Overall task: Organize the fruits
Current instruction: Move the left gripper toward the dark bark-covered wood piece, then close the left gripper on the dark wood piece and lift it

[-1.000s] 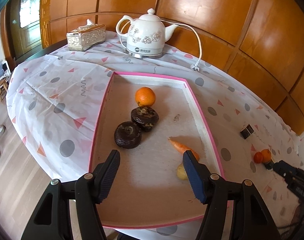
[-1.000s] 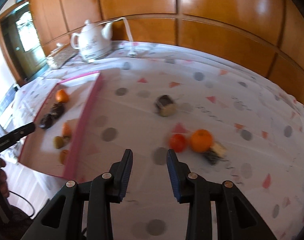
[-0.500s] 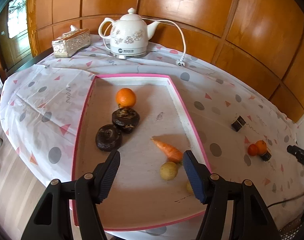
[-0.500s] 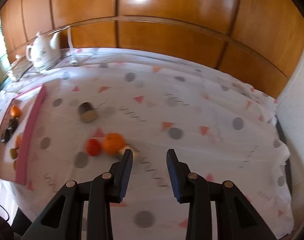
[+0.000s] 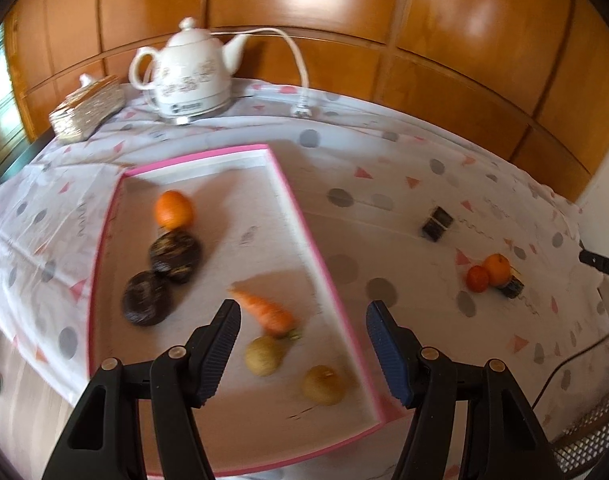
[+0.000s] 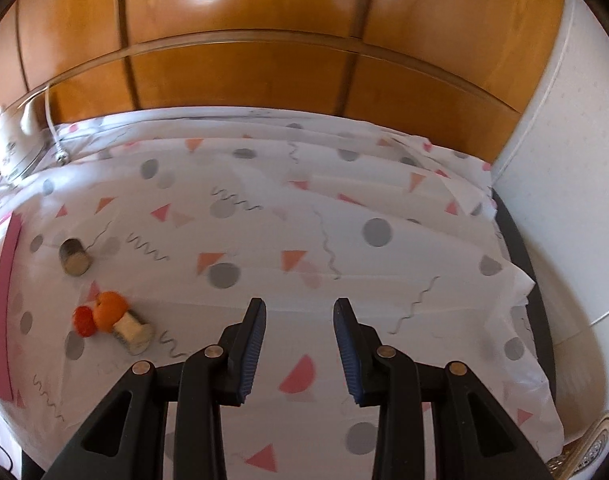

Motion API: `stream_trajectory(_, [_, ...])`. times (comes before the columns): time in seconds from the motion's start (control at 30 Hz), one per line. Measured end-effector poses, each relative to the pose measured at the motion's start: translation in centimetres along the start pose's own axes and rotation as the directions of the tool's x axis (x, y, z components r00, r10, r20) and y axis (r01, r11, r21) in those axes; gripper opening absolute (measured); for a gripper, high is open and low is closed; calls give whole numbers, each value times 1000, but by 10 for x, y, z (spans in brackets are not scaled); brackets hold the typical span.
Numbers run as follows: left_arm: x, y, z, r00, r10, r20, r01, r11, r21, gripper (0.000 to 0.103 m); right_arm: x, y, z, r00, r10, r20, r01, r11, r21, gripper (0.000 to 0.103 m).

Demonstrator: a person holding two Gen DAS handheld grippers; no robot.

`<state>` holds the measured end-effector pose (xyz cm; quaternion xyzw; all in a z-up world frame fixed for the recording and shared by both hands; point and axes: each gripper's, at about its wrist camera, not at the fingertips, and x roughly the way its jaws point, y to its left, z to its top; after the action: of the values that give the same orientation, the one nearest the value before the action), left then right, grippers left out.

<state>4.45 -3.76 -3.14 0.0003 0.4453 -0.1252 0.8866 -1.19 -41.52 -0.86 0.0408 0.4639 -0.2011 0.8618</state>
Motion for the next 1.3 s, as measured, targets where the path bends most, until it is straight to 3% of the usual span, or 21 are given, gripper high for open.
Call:
stream_trajectory(0.13, [9,-20,8,1000,-21,-10,22,998,58,66,11,-19,5,999,-29,-38,30,999,22,35])
stream_trajectory(0.37, [39,-48,21,996,-53,-67,60,992,115,65,40,-47,-8,992,30,-119,-12,989,149,35])
stream_trajectory(0.47, [52,-58,28,994,-71,-86,82,989,125,64,40,-50,-9,992,55,-116,-34,983,180,35])
stream_trajectory(0.67, [76,-83,41,986,-119,-120,137,978,156,55,44,-49,-10,990,68,-127,-43,982,186,35])
stream_trajectory(0.87, [97,-112,59,980,-150,-128,174,963,207,55,47,-49,-11,988,74,-134,-49,982,181,36])
stream_trajectory(1.13, [140,-135,81,977,-134,-169,174,953,249,56,49,-47,-11,986,82,-144,-55,982,182,36])
stream_trajectory(1.17, [145,-137,81,975,-134,-176,176,951,253,55,50,-46,-11,986,83,-145,-57,982,179,36])
stream_trajectory(1.23, [156,-139,79,971,-129,-203,180,950,256,36,51,-45,-11,985,85,-148,-59,983,174,36])
stream_trajectory(1.3, [158,-138,77,971,-136,-197,183,952,244,32,52,-44,-11,985,87,-151,-61,984,169,35])
